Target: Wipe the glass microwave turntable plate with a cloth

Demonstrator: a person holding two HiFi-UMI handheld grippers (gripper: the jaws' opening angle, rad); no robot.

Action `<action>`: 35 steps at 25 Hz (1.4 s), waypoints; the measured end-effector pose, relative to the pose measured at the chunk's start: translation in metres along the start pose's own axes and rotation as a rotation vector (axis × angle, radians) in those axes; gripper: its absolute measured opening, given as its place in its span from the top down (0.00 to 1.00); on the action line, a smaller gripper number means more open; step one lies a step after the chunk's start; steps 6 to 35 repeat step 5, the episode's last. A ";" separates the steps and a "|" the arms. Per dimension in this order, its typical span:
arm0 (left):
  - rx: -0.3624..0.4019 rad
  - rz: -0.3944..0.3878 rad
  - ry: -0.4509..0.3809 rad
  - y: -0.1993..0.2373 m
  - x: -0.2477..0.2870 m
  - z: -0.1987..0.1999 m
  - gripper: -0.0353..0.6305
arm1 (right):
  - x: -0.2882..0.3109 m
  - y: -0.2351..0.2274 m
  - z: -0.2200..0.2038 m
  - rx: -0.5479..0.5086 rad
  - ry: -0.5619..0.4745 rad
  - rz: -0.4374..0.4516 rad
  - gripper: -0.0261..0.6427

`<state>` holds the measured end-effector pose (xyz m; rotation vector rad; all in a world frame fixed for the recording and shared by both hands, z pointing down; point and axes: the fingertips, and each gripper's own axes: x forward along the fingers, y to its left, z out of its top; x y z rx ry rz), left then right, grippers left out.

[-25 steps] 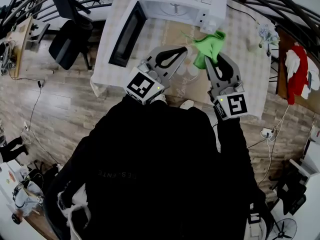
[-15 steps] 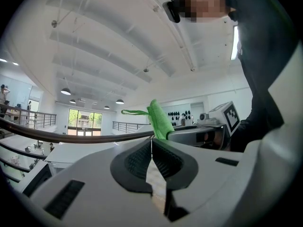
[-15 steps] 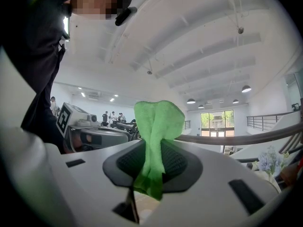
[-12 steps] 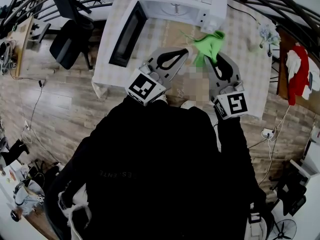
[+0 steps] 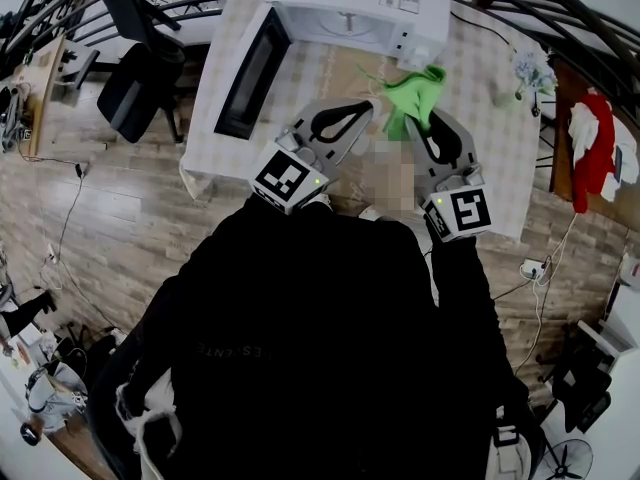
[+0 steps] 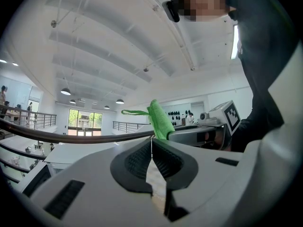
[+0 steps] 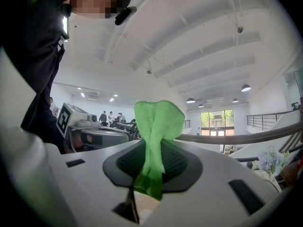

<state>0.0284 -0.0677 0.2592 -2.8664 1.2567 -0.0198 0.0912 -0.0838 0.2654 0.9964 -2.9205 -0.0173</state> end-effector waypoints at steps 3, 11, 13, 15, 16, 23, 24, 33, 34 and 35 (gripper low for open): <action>0.003 0.001 0.001 0.002 0.001 0.000 0.91 | 0.002 0.000 -0.001 0.000 0.000 0.004 0.81; 0.003 0.001 -0.001 0.003 0.002 0.000 0.91 | 0.004 -0.001 -0.001 0.007 -0.003 0.003 0.81; 0.003 0.001 -0.001 0.003 0.002 0.000 0.91 | 0.004 -0.001 -0.001 0.007 -0.003 0.003 0.81; 0.003 0.001 -0.001 0.003 0.002 0.000 0.91 | 0.004 -0.001 -0.001 0.007 -0.003 0.003 0.81; 0.003 0.001 -0.001 0.003 0.002 0.000 0.91 | 0.004 -0.001 -0.001 0.007 -0.003 0.003 0.81; 0.003 0.001 -0.001 0.003 0.002 0.000 0.91 | 0.004 -0.001 -0.001 0.007 -0.003 0.003 0.81; 0.003 0.001 -0.001 0.003 0.002 0.000 0.91 | 0.004 -0.001 -0.001 0.007 -0.003 0.003 0.81; 0.003 0.001 -0.001 0.003 0.002 0.000 0.91 | 0.004 -0.001 -0.001 0.007 -0.003 0.003 0.81; 0.003 0.001 -0.001 0.003 0.002 0.000 0.91 | 0.004 -0.001 -0.001 0.007 -0.003 0.003 0.81; 0.003 0.001 -0.001 0.003 0.002 0.000 0.91 | 0.004 -0.001 -0.001 0.007 -0.003 0.003 0.81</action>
